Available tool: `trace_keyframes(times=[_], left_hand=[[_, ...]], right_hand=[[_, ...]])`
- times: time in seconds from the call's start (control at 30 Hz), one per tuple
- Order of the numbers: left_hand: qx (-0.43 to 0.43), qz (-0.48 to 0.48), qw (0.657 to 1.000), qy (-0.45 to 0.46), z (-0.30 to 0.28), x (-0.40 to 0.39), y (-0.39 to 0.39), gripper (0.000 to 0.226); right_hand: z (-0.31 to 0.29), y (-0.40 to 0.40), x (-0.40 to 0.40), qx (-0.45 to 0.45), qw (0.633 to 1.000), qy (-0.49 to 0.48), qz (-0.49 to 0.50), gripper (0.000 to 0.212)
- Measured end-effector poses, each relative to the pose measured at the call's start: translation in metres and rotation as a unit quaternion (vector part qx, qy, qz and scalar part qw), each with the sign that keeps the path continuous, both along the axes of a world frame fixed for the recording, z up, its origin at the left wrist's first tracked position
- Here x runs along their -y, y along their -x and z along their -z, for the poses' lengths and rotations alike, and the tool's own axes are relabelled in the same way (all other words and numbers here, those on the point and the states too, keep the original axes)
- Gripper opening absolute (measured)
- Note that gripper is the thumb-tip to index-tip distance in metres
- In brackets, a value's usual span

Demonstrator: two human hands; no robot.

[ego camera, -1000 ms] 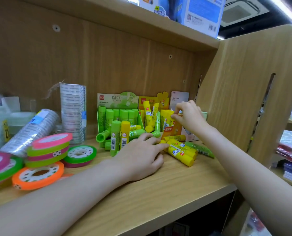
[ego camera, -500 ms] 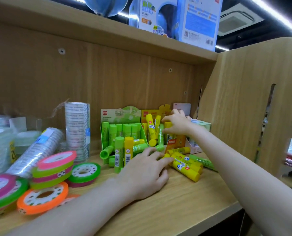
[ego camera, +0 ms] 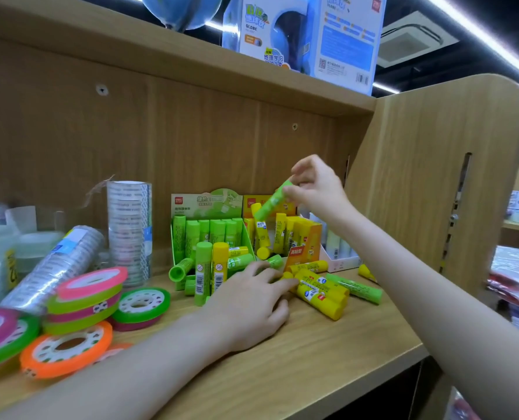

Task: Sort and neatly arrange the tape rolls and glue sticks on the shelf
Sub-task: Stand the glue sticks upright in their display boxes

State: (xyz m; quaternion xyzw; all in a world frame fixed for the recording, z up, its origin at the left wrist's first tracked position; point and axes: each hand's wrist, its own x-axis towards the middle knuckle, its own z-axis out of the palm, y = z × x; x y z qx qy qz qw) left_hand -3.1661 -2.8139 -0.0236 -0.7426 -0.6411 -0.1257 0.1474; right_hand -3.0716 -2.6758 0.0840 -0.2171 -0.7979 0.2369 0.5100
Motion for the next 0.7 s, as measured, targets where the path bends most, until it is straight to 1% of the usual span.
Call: trace_keyframes(times=[0.1, 0.17, 0.2, 0.23, 0.3, 0.37, 0.4, 0.43, 0.5, 0.57, 0.63, 0.7], left_hand=[[-0.003, 0.002, 1.0, 0.0, 0.0, 0.0, 0.0, 0.073], [-0.006, 0.0, 1.0, -0.001, 0.001, -0.001, 0.0, 0.073], [-0.005, -0.003, 1.0, 0.0, 0.001, -0.001, 0.0, 0.069], [-0.005, -0.007, 1.0, 0.001, 0.001, -0.001, 0.0, 0.066], [-0.019, -0.013, 1.0, -0.005, 0.001, -0.001, 0.0, 0.069], [-0.036, -0.018, 0.999, -0.015, 0.001, 0.0, -0.001, 0.08], [-0.038, -0.022, 0.999, -0.015, 0.001, 0.0, -0.001, 0.08], [-0.039, -0.027, 0.999, -0.013, 0.0, 0.0, -0.001, 0.076], [-0.036, -0.037, 0.999, 0.0, -0.001, 0.001, -0.002, 0.065], [-0.031, -0.042, 0.999, 0.013, -0.002, 0.002, -0.003, 0.06], [-0.025, -0.042, 0.999, 0.02, -0.002, 0.003, -0.002, 0.056], [-0.023, -0.042, 0.999, 0.018, -0.002, 0.002, -0.002, 0.06]], right_hand=[[0.017, 0.018, 0.007, 0.022, 0.992, 0.105, -0.065, 0.021], [0.032, 0.028, 0.009, 0.049, 0.986, 0.134, -0.084, 0.018], [0.037, 0.032, 0.008, 0.077, 0.987, 0.122, -0.073, 0.015], [0.039, 0.033, 0.007, 0.12, 0.988, 0.09, -0.045, 0.01], [0.038, 0.033, 0.005, 0.195, 0.981, 0.003, 0.023, 0.009], [0.033, 0.029, 0.003, 0.202, 0.975, -0.06, 0.067, 0.011], [0.03, 0.028, 0.0, 0.197, 0.974, -0.081, 0.079, 0.012], [0.029, 0.027, -0.003, 0.197, 0.972, -0.099, 0.083, 0.017], [0.028, 0.027, -0.01, 0.246, 0.961, -0.11, 0.069, 0.036], [0.031, 0.031, -0.013, 0.31, 0.942, -0.113, 0.058, 0.049], [0.034, 0.036, -0.012, 0.309, 0.943, -0.111, 0.05, 0.052], [0.037, 0.038, -0.011, 0.266, 0.958, -0.102, 0.035, 0.047]])
